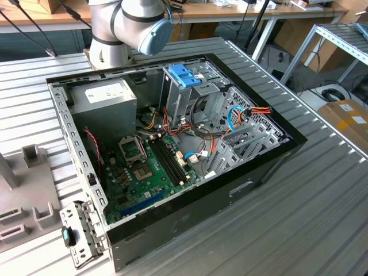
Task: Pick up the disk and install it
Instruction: 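Pick up the disk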
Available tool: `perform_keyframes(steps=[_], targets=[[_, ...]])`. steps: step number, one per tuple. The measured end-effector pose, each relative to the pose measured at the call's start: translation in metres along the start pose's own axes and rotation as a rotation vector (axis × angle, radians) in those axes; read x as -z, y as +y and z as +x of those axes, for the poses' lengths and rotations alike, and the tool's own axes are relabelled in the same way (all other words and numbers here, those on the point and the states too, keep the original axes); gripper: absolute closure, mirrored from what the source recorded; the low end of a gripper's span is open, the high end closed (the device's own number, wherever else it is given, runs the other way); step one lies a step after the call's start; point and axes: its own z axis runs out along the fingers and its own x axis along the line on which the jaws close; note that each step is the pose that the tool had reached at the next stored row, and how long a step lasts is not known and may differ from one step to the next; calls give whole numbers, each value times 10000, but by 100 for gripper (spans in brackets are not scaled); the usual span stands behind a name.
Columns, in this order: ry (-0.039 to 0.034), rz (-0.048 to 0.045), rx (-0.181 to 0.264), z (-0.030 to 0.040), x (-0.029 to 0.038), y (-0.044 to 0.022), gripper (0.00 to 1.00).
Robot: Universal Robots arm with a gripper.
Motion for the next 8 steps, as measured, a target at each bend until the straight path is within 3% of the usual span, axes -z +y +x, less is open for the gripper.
perform_keyframes(steps=[8], targets=[[0, 0, 0, -1, 40, 2, 63]])
